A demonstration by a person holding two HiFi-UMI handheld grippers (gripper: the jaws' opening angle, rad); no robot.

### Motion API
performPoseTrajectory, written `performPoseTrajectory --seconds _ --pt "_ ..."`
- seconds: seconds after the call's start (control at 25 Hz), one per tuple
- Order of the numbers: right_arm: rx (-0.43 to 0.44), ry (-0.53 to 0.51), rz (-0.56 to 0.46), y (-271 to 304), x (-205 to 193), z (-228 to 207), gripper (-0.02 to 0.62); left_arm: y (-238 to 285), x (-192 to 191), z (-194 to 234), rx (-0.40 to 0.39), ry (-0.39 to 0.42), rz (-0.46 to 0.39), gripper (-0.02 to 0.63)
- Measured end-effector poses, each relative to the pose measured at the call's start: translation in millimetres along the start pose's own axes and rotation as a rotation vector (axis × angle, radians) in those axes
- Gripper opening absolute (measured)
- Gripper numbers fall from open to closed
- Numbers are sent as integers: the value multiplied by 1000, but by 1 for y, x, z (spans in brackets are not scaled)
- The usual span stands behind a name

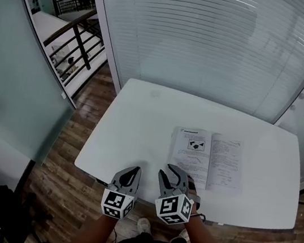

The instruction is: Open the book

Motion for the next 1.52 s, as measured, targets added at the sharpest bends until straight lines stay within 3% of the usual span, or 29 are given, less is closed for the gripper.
performPoseTrajectory --seconds 0.28,0.48,0.76,1.04,1.52 --pt "-78 192 -3 -26 -7 -59 92 21 18 -27 -62 13 -38 11" --pt "-207 250 -22 -50 -17 -102 8 38 36 -48 -100 52 -51 11" --pt "-363 354 -67 -86 -41 -149 6 62 63 -82 -169 126 -80 11" --pt "-443 362 -109 -116 -54 -172 6 85 71 -107 -206 124 -101 11" --pt "-471 306 -135 -140 -64 -188 5 104 71 -128 -235 126 -95 11"
Point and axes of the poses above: the fingertips, and each gripper's own axes: y forward along the fingers, z to its left, x out of its top, the point moved 8 cm from there along -y, backward along the fingers, and after that the axes turned 8 degrees about -x, right-handed, at the moved point
